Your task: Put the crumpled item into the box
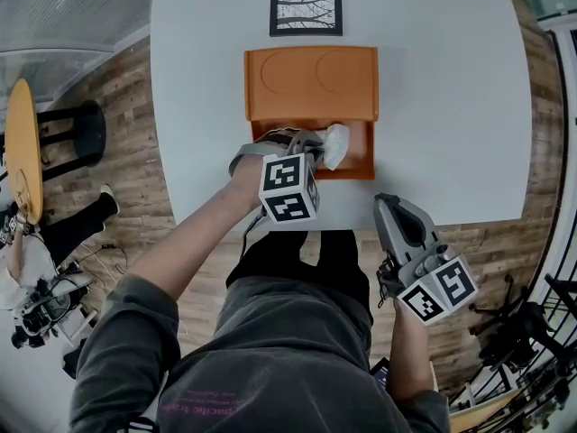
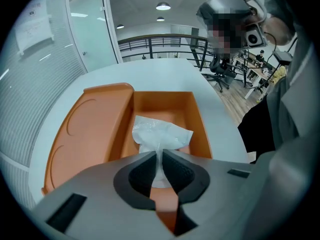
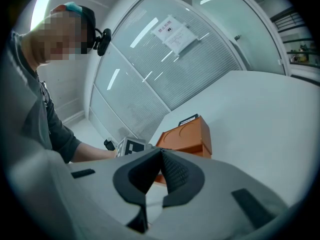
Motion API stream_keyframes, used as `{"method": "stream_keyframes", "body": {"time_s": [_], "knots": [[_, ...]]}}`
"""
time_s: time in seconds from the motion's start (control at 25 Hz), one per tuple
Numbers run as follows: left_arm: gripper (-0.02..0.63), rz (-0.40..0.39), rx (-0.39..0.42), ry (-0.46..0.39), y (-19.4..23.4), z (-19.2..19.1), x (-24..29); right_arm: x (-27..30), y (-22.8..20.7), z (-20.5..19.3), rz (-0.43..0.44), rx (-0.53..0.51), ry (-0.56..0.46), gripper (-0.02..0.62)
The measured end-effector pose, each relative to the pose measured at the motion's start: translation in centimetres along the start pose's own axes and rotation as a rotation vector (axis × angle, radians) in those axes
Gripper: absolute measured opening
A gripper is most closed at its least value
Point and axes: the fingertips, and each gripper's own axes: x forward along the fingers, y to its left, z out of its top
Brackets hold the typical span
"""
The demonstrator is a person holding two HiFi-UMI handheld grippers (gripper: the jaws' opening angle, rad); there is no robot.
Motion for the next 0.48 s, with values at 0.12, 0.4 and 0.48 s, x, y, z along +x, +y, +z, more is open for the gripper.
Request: {"method": "stream_keyframes", "body": {"time_s": [0.12, 0.4, 0.48], "knots": [[0.053, -0.005, 0.021, 0.017, -0.11, 0.18, 0.11, -0.02, -0.06, 0.05, 0.001, 0.002, 0.0, 0.002], [0.074, 0.016, 0.044, 0.052, -0.03, -0.17, 0.52, 0.07, 0.08, 0.19, 0.01, -0.001, -0.001, 0.002], [0.077, 0.023, 0.044, 0.047, 0.02, -0.03, 0.45, 0.04, 0.09, 0.27, 0.011, -0.002, 0.0, 0.002]]}}
